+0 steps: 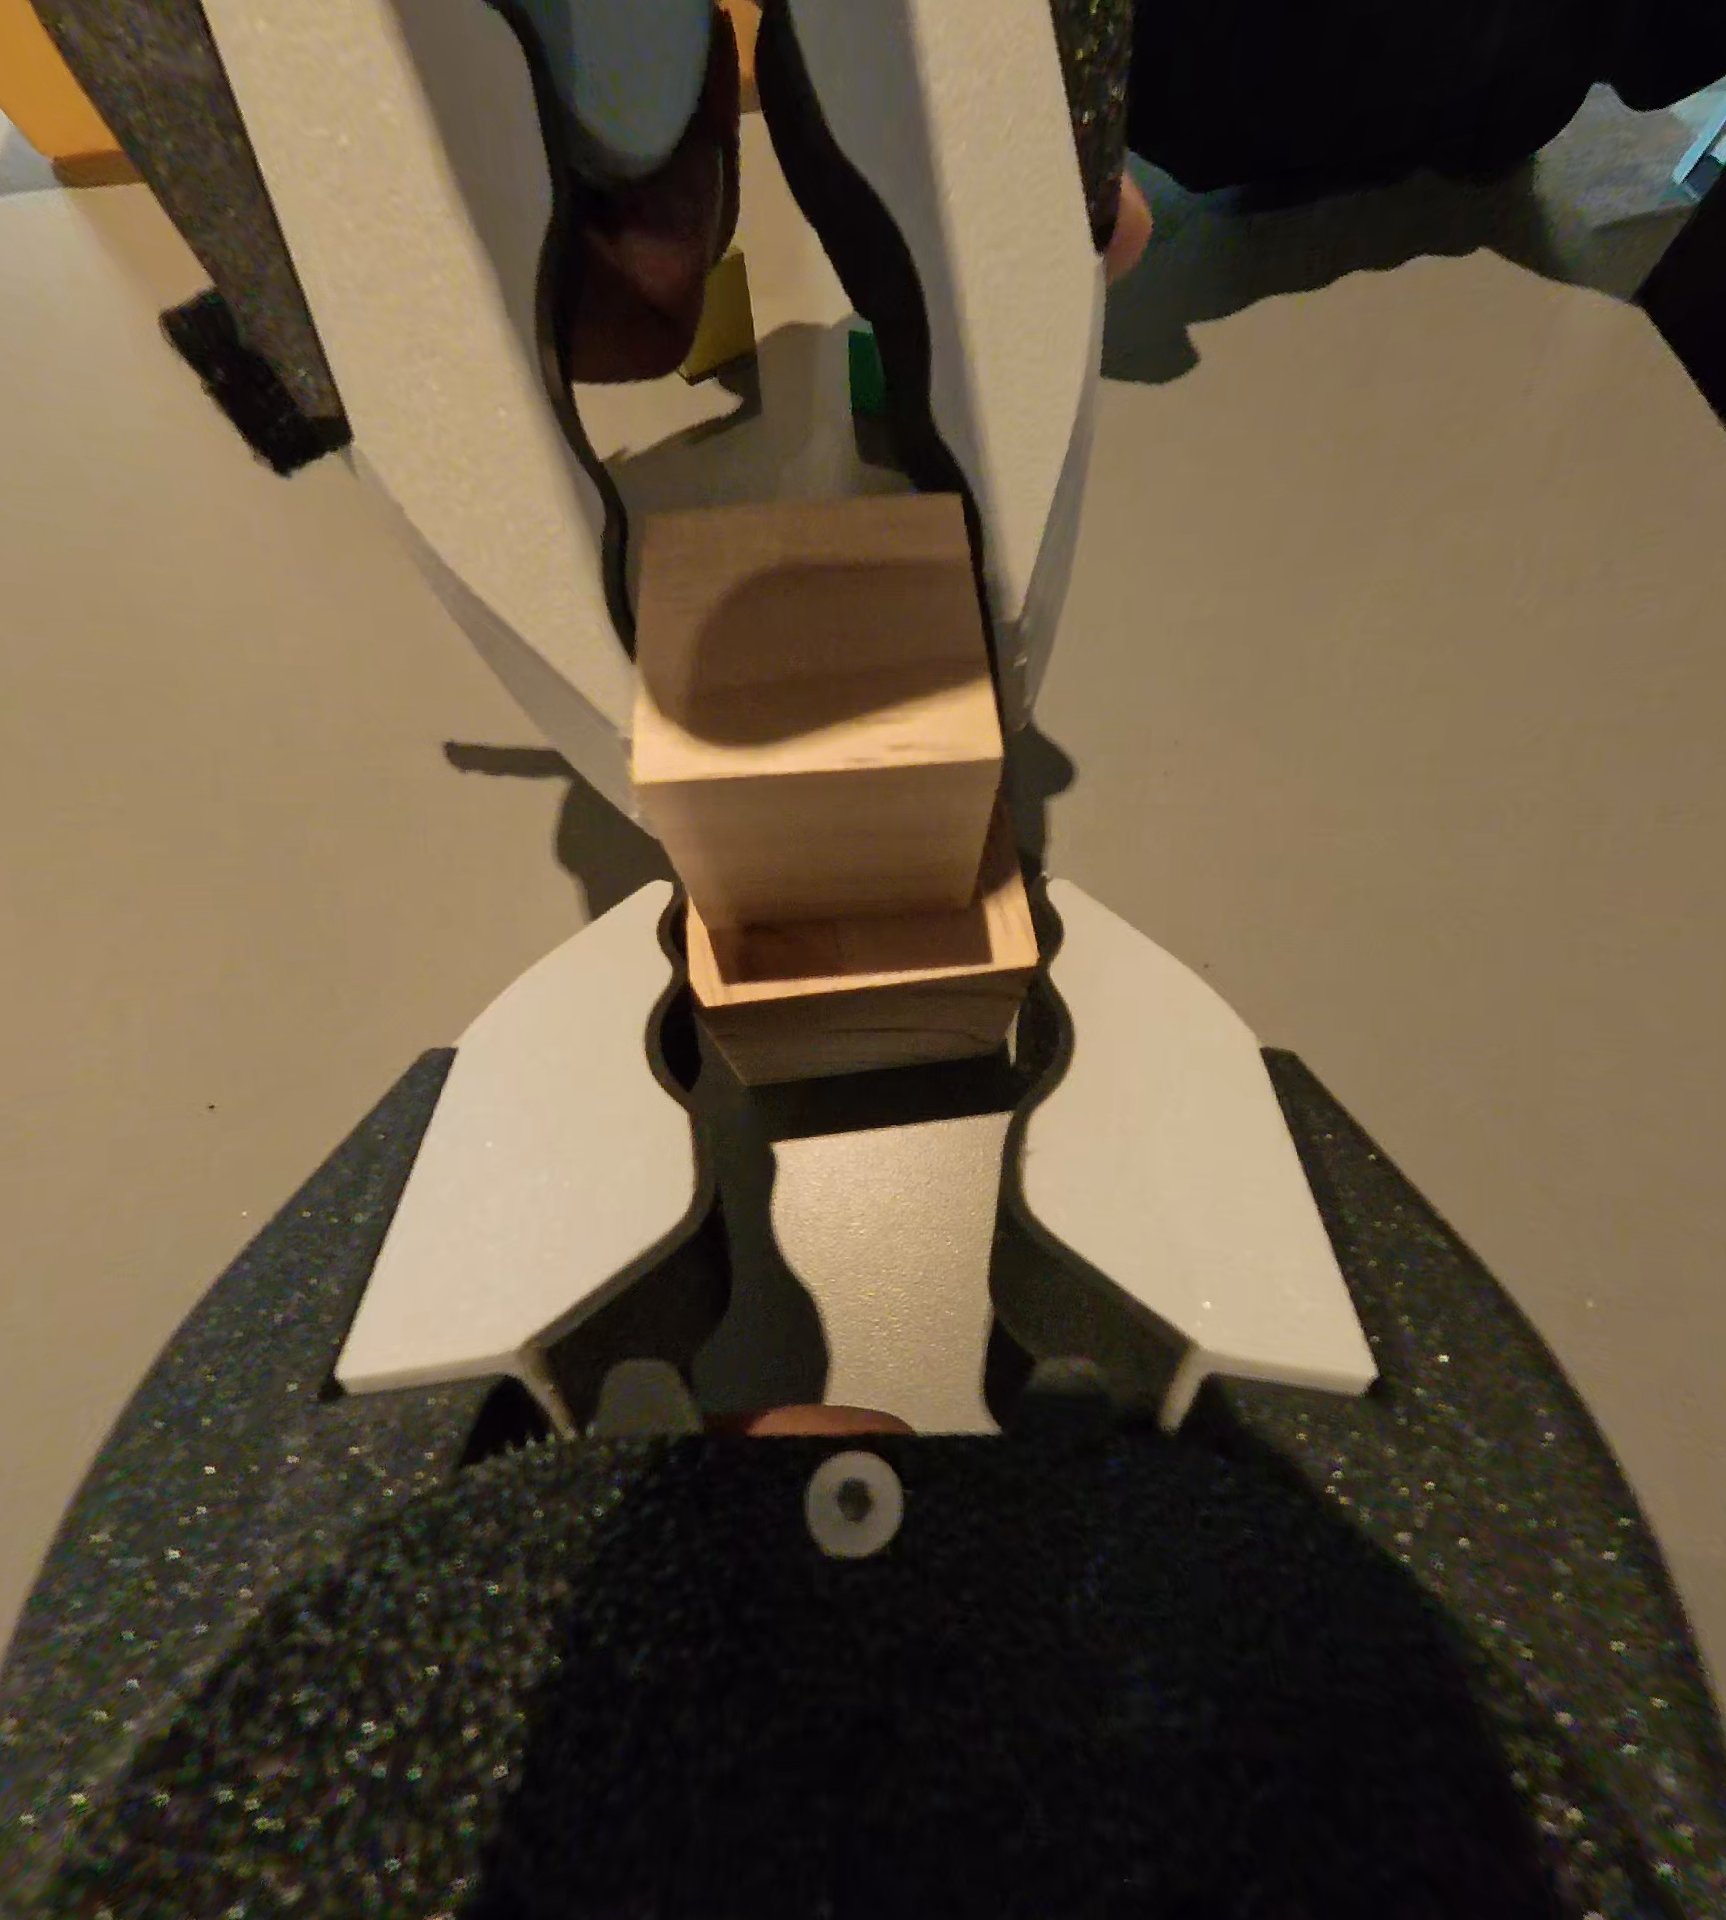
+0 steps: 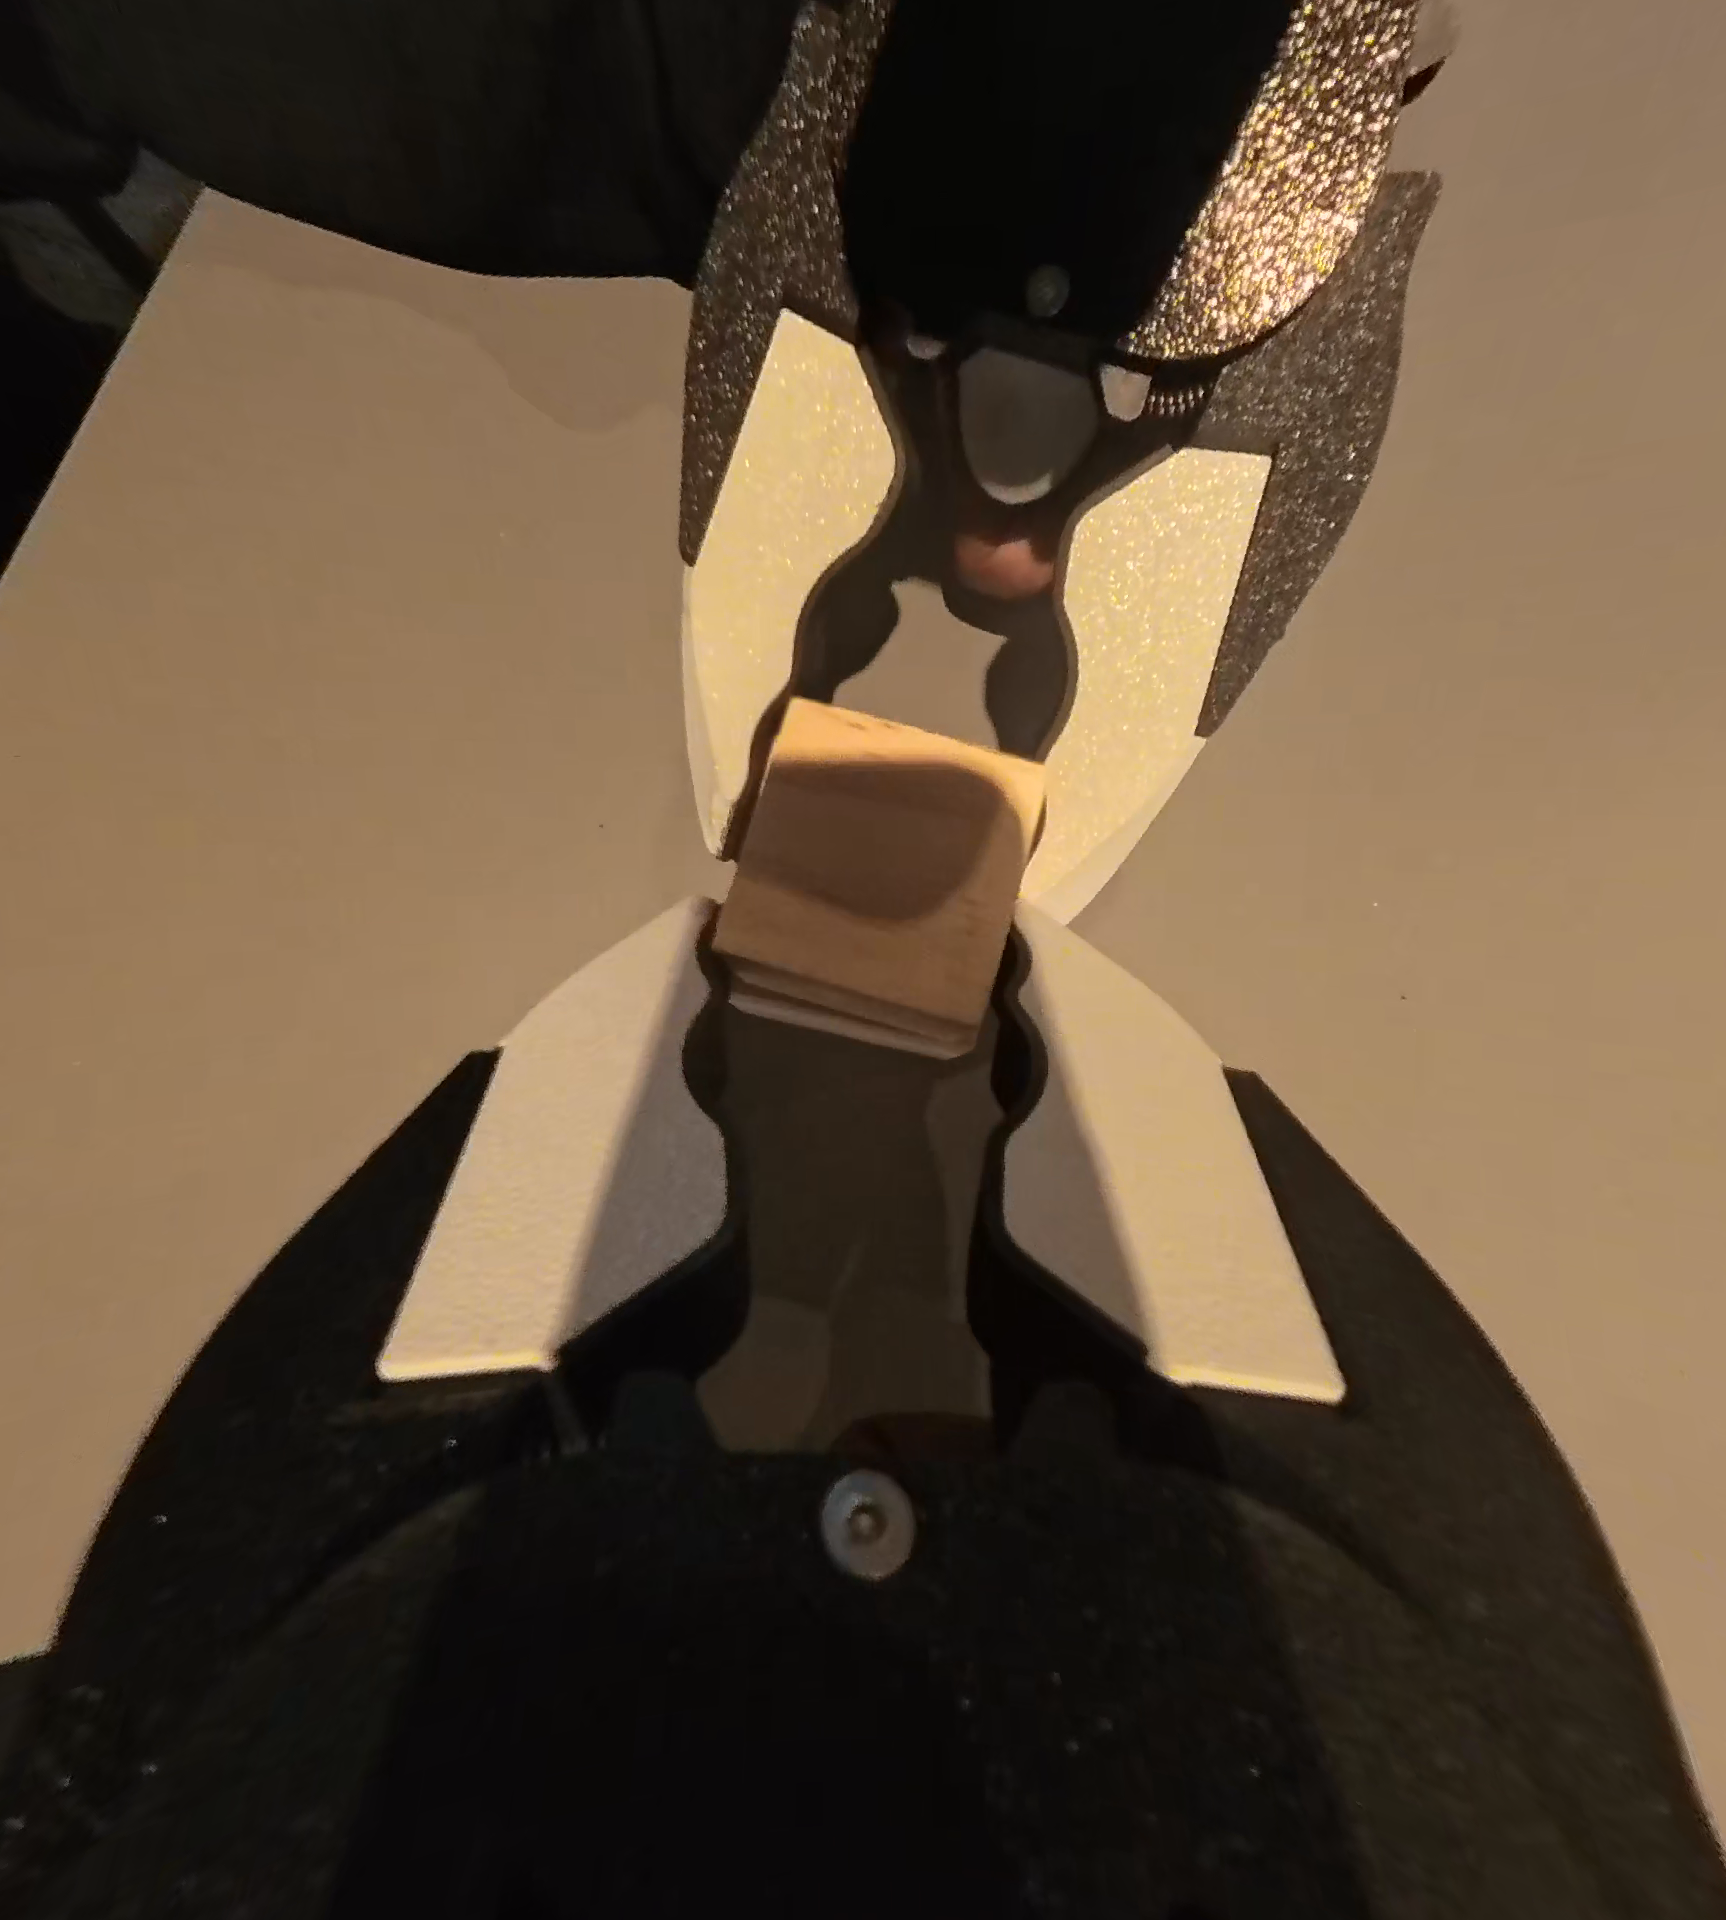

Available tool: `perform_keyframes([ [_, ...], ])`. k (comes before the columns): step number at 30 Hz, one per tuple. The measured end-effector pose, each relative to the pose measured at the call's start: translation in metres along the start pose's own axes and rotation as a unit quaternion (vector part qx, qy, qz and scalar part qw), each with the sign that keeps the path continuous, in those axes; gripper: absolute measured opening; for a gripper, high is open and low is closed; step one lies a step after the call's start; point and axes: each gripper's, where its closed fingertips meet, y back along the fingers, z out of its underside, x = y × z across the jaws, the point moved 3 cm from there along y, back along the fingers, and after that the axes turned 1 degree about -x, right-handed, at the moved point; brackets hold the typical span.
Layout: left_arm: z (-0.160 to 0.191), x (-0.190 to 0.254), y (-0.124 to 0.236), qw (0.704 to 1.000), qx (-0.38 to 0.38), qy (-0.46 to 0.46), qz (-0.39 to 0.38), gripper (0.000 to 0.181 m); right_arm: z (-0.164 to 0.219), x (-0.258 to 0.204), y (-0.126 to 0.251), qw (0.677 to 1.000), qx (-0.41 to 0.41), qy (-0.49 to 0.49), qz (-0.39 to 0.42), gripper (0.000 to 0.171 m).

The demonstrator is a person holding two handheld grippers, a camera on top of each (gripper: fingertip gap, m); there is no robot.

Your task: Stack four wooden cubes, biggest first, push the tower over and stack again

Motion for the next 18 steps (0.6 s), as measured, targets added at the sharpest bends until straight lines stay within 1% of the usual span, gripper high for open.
perform_keyframes([
  [12,0.000,0.000,0.000,1.000,0.000,-0.008,0.001,0.061,0.000,0.000,-0.003,1.000,-0.018,0.012,0.014,0.050],
  [16,0.000,0.000,0.000,1.000,-0.001,-0.009,-0.002,0.061,0.004,-0.001,0.003,0.999,-0.025,0.018,0.024,0.075],
  [18,0.000,0.000,0.000,1.000,-0.002,-0.011,-0.004,0.061,0.007,0.000,0.012,0.999,-0.022,0.011,0.027,0.078],
])
